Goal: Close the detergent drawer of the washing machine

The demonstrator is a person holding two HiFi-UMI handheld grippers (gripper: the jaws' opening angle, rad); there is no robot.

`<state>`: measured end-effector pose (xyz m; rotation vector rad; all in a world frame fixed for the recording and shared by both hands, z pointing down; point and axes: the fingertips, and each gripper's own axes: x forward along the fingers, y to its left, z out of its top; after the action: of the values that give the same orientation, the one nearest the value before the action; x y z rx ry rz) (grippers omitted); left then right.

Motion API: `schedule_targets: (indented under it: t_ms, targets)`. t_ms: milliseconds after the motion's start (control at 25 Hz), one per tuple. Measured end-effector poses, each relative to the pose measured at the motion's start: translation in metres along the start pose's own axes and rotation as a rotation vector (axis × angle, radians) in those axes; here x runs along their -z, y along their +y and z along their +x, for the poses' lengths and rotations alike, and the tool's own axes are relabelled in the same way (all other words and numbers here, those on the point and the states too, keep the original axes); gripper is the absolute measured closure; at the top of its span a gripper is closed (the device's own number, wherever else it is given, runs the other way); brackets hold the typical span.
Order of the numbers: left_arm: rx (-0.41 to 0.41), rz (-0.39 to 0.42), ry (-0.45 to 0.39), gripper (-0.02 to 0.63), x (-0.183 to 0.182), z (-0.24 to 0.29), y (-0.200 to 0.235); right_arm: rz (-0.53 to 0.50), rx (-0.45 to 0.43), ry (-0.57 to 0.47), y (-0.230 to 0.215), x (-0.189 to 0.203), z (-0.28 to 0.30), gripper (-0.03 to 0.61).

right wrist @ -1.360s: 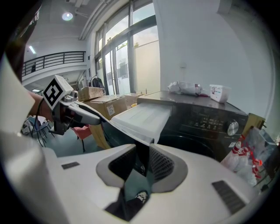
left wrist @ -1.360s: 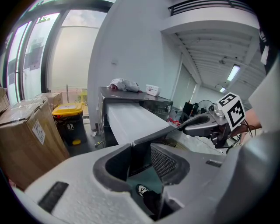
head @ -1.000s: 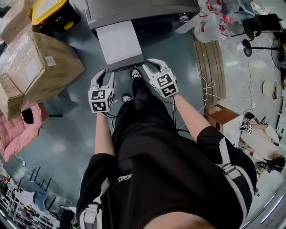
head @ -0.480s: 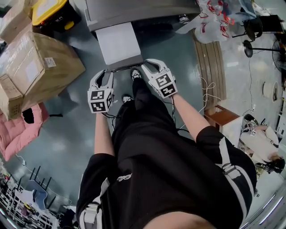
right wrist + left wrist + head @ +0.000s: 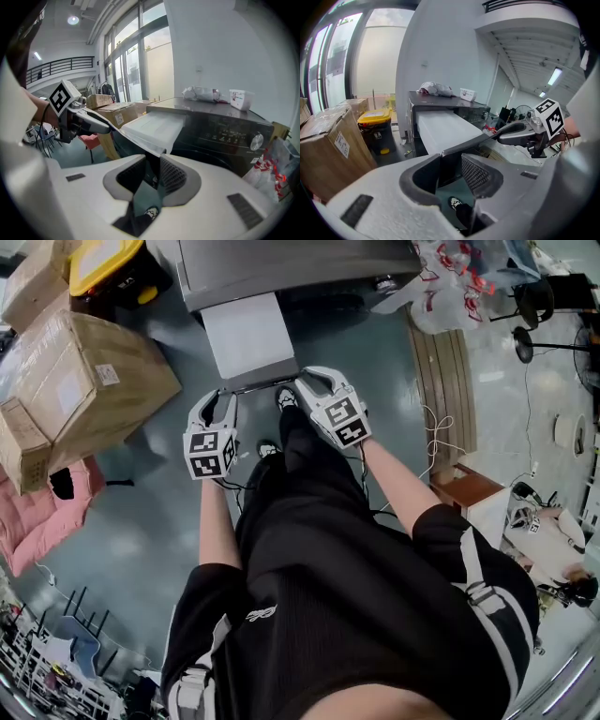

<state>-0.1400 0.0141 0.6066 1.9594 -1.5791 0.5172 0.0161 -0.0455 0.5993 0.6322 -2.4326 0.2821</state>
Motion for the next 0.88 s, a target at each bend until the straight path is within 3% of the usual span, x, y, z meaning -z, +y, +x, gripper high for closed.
schedule_targets:
  t_ms: [880]
  targets:
    - [-0.02, -0.006, 0.009, 0.468, -0.011, 0.01, 0.013, -0.006, -0.023, 0.008, -0.006, -0.011, 0.013, 0.479]
